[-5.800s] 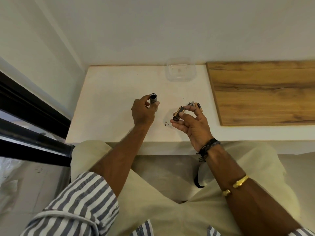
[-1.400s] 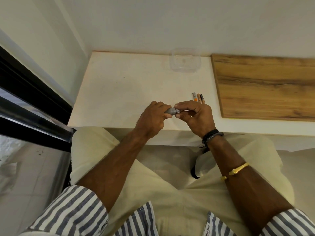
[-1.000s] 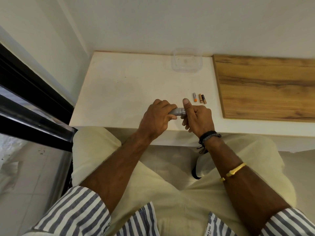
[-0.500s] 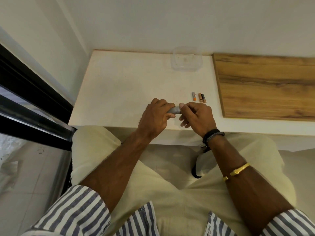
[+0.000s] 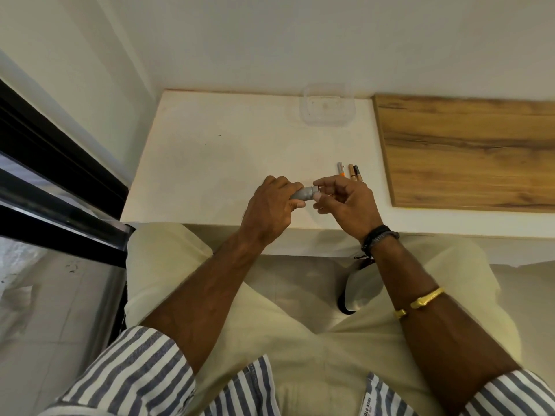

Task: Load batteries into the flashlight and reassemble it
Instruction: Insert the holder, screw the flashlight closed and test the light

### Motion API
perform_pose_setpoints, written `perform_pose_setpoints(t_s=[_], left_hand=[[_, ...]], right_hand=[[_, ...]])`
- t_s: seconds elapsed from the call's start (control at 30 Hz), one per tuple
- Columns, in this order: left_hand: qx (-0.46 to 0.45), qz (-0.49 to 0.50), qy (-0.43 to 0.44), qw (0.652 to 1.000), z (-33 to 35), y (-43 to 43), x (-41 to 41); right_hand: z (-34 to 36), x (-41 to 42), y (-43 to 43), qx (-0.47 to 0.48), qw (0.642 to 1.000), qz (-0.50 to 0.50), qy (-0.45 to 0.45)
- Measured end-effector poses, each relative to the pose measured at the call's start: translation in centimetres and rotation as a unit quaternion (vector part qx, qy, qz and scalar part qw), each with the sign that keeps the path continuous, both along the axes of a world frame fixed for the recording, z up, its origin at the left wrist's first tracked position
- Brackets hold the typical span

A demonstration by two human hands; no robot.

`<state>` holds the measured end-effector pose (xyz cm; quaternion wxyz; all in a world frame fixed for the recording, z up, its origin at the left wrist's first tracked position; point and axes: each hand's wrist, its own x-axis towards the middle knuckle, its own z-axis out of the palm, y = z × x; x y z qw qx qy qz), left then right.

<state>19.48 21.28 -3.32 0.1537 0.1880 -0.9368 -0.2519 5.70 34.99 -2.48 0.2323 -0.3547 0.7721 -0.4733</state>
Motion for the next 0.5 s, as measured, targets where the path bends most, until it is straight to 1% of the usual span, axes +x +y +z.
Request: perform_pose_setpoints(t_s=[0.1, 0.2, 0.27, 0.3, 0.37, 0.43, 0.47, 0.5], left_hand=[[-0.009, -0.018, 0.005, 1.0, 0.2, 0.2, 0.0], [-0.016, -0.043, 0.007, 0.999, 0.3, 0.8, -0.1], [-0.019, -0.051, 0.003, 0.998, 0.3, 1.0, -0.3], [-0.018, -0.051, 0.003, 0.999, 0.3, 1.0, -0.3], [-0.01, -0.042, 0.007, 0.999, 0.3, 1.0, -0.4], [-0.003, -0.02, 0.011, 1.0, 0.3, 0.9, -0.5], [-0.001, -0.012, 0.008, 1.0, 0.2, 0.9, -0.5], [-0.001, -0.008, 0.003, 1.0, 0.2, 0.8, -0.5]], right_hand=[[0.0, 0.4, 0.0, 0.035, 0.999, -0.03, 0.0], [0.0, 0.8, -0.2, 0.121, 0.989, -0.078, 0.044], [0.0, 0.8, -0.3, 0.163, 0.981, -0.105, 0.029], [0.0, 0.8, -0.3, 0.165, 0.98, -0.108, 0.01], [0.2, 0.6, -0.1, 0.122, 0.988, -0.09, -0.037], [0.4, 0.3, 0.2, 0.045, 0.993, -0.044, -0.096], [0.4, 0.0, 0.3, 0.017, 0.994, -0.016, -0.105], [0.5, -0.2, 0.4, 0.002, 0.995, 0.006, -0.096]])
